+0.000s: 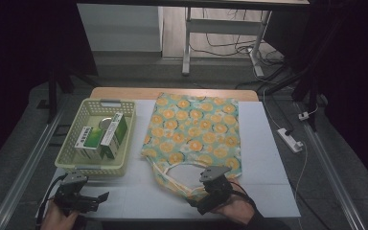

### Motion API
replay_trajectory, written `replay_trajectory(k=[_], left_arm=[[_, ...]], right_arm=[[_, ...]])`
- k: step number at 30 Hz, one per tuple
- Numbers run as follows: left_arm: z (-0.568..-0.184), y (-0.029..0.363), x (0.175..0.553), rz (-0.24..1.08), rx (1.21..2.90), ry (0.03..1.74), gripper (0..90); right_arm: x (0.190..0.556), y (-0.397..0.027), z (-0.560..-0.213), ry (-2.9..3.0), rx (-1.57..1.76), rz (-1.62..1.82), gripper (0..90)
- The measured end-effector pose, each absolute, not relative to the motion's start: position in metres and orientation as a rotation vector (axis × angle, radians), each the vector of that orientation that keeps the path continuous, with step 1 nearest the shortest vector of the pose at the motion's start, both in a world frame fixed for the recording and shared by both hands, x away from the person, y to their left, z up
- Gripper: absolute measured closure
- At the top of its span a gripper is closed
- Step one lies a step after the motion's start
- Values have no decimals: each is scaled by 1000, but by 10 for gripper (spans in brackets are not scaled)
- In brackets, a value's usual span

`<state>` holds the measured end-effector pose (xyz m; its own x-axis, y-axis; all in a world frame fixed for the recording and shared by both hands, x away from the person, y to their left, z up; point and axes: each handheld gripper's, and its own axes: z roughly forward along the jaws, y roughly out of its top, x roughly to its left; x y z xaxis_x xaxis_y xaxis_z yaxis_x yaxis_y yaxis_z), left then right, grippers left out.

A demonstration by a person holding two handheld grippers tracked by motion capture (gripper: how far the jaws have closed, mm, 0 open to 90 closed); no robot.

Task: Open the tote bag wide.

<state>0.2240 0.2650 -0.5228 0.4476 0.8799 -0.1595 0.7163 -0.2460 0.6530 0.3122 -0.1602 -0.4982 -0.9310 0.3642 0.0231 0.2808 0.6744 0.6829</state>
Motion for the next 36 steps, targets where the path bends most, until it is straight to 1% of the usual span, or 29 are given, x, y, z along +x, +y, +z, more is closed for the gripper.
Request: replay_trajectory(k=[3, 6, 7, 8, 9, 11, 14, 15, 17, 18, 20, 26, 36], left_arm=[[-523, 265, 224, 313, 2030, 1332, 0], [-523, 265, 224, 313, 2032, 1332, 0], [-523, 265, 224, 313, 2032, 1332, 0], [-523, 265, 224, 313, 2033, 1331, 0], [-523, 265, 224, 312, 2034, 1331, 0], [-523, 265, 224, 311, 2035, 1330, 0], [-523, 265, 225, 309, 2037, 1329, 0], [-523, 265, 225, 309, 2038, 1329, 0], [-523, 264, 225, 310, 2039, 1329, 0], [-523, 264, 225, 310, 2039, 1329, 0], [-523, 264, 225, 309, 2041, 1330, 0], [-523, 264, 225, 309, 2041, 1331, 0], [-523, 265, 225, 309, 2037, 1334, 0]], right_arm=[[310, -154, -500, 2792, 504, 1094, 19], [307, -145, -503, 2828, 447, 1093, 151], [307, -145, -503, 2828, 447, 1093, 151], [307, -143, -503, 2832, 431, 1089, 204], [306, -140, -504, 2857, 386, 1076, 345], [306, -138, -505, 2876, 348, 1034, 433], [308, -135, -509, 2907, 312, 961, 615], [309, -135, -510, 2909, 315, 941, 699], [311, -135, -510, 2911, 312, 936, 825], [312, -136, -508, 2910, 312, 953, 874], [314, -138, -504, 2917, 344, 992, 889], [325, -144, -494, 2913, 414, 1064, 892], [363, -145, -475, 2808, 497, 1139, 893]])
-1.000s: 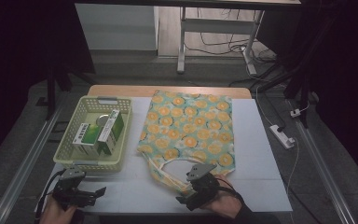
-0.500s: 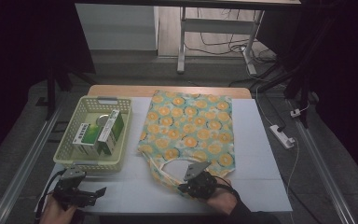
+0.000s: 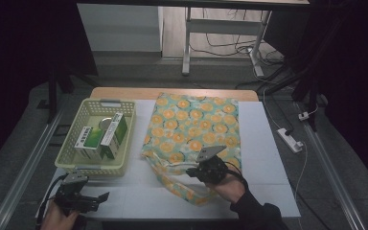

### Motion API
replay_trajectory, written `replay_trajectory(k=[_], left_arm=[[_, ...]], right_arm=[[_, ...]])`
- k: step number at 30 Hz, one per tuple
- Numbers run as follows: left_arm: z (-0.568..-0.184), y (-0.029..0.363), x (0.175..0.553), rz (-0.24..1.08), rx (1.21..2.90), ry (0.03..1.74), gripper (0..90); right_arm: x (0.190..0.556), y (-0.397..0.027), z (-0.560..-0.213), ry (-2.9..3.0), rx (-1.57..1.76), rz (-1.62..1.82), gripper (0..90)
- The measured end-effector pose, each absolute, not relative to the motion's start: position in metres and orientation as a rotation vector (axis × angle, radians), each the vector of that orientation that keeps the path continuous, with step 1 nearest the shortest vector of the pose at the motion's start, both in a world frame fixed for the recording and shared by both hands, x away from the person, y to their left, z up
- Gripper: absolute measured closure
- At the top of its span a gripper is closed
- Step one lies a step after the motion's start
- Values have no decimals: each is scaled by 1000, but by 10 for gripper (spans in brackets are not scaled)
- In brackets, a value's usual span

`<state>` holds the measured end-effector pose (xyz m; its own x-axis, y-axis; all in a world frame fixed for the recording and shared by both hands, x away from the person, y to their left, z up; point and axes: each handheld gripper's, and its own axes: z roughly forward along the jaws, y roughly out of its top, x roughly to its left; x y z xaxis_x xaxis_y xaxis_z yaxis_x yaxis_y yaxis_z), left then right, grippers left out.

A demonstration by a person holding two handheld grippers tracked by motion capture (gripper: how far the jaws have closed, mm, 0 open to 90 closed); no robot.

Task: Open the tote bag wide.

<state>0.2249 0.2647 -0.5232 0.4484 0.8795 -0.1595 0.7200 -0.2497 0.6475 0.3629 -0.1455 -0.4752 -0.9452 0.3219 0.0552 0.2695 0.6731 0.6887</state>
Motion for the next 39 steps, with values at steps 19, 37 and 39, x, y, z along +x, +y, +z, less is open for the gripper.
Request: replay_trajectory(k=[19, 37, 39], left_arm=[[-523, 265, 225, 305, 2035, 1335, 1], [-524, 266, 226, 298, 2033, 1338, 1], [-524, 266, 226, 298, 2034, 1340, 1]], right_arm=[[435, -145, -452, 2673, 621, 1166, 893], [503, -149, -446, 2562, 759, 1133, 894], [513, -150, -448, 2548, 779, 1116, 894]])
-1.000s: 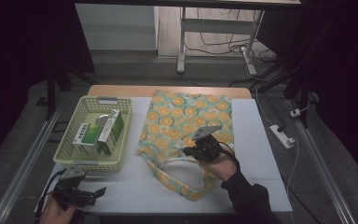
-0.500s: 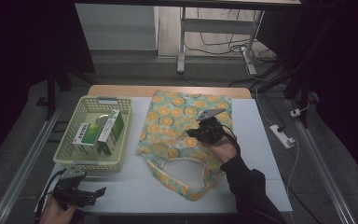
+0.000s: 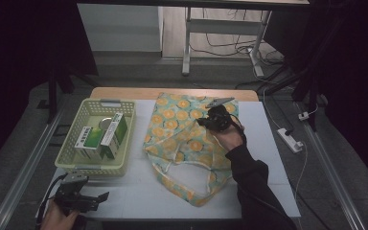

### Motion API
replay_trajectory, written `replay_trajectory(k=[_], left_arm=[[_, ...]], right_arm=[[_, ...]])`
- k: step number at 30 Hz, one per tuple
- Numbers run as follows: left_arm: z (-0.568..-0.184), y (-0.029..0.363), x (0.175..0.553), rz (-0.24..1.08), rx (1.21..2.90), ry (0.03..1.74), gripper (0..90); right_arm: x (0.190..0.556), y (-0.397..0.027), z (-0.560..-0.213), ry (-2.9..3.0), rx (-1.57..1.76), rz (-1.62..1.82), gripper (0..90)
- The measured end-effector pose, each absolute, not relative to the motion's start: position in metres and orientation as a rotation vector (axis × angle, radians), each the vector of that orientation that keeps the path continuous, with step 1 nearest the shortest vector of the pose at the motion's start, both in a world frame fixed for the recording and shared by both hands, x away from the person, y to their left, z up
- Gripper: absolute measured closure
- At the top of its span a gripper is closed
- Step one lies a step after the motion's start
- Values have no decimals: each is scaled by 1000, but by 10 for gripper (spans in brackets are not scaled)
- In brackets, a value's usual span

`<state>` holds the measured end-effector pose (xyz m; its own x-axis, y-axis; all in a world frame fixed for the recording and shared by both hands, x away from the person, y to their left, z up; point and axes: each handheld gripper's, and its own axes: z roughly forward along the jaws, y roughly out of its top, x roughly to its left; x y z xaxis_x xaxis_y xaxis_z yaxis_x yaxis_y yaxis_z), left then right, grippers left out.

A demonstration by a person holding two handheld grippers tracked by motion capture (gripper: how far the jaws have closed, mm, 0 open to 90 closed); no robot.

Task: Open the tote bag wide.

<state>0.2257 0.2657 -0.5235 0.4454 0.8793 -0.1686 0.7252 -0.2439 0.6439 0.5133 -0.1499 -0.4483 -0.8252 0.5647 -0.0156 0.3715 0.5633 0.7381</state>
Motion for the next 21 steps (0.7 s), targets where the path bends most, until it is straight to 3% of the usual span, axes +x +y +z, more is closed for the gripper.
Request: replay_trajectory(k=[11, 21], left_arm=[[-524, 266, 226, 294, 2033, 1342, 3], [-524, 265, 226, 295, 2038, 1338, 6]], right_arm=[[543, -153, -484, 2544, 866, 1032, 892], [547, -156, -516, 2602, 878, 923, 876]])
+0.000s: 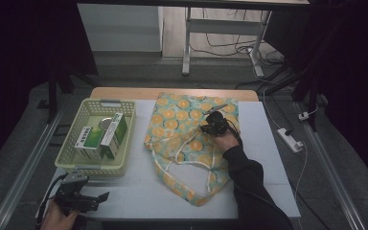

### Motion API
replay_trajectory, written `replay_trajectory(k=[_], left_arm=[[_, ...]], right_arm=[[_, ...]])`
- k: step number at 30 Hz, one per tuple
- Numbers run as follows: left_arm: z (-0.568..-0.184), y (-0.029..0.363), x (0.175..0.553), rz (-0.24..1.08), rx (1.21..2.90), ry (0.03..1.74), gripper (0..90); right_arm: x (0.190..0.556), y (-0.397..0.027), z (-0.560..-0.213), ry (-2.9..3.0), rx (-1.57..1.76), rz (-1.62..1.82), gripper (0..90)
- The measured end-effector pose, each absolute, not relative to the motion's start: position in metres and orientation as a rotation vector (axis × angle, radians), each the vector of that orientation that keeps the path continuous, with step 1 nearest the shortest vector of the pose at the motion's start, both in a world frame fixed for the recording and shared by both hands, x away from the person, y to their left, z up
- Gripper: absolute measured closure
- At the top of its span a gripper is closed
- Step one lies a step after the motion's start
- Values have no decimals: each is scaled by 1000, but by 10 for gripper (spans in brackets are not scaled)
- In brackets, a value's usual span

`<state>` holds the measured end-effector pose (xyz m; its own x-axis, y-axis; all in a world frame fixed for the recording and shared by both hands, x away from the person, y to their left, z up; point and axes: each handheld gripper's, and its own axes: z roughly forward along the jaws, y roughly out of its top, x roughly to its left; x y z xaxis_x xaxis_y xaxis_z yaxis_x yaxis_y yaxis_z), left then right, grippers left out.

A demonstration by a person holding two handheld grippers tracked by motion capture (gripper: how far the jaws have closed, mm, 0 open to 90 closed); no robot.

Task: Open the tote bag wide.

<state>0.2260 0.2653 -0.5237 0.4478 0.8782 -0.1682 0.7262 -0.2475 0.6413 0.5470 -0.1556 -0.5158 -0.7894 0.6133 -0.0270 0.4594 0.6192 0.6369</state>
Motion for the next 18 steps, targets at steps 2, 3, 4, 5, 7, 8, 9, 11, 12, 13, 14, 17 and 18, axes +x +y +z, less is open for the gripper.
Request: replay_trajectory(k=[2, 3, 4, 5, 7, 8, 9, 11, 12, 13, 14, 17, 18], left_arm=[[-524, 265, 226, 294, 2039, 1337, 7], [-524, 265, 226, 294, 2039, 1337, 7], [-524, 265, 226, 294, 2038, 1337, 7], [-524, 265, 226, 295, 2038, 1337, 7], [-524, 265, 226, 295, 2038, 1337, 7], [-524, 265, 226, 294, 2038, 1338, 7], [-524, 265, 226, 294, 2038, 1337, 7], [-524, 265, 226, 295, 2039, 1337, 8], [-524, 265, 226, 294, 2039, 1337, 8], [-524, 265, 226, 295, 2040, 1337, 8], [-524, 265, 226, 294, 2039, 1337, 9], [-524, 265, 226, 294, 2038, 1337, 9], [-524, 265, 226, 294, 2038, 1338, 9]], right_arm=[[547, -157, -515, 2607, 886, 918, 830], [547, -157, -515, 2607, 886, 918, 830], [546, -157, -513, 2599, 892, 924, 805], [545, -160, -509, 2588, 901, 969, 741], [545, -161, -506, 2587, 906, 988, 700], [543, -162, -502, 2583, 907, 1009, 667], [542, -163, -499, 2581, 907, 1029, 636], [538, -165, -493, 2568, 904, 1057, 585], [535, -166, -487, 2571, 899, 1086, 525], [535, -166, -487, 2571, 899, 1086, 525], [533, -167, -485, 2573, 899, 1088, 504], [521, -166, -478, 2597, 877, 1110, 388], [518, -165, -477, 2602, 869, 1113, 369]])
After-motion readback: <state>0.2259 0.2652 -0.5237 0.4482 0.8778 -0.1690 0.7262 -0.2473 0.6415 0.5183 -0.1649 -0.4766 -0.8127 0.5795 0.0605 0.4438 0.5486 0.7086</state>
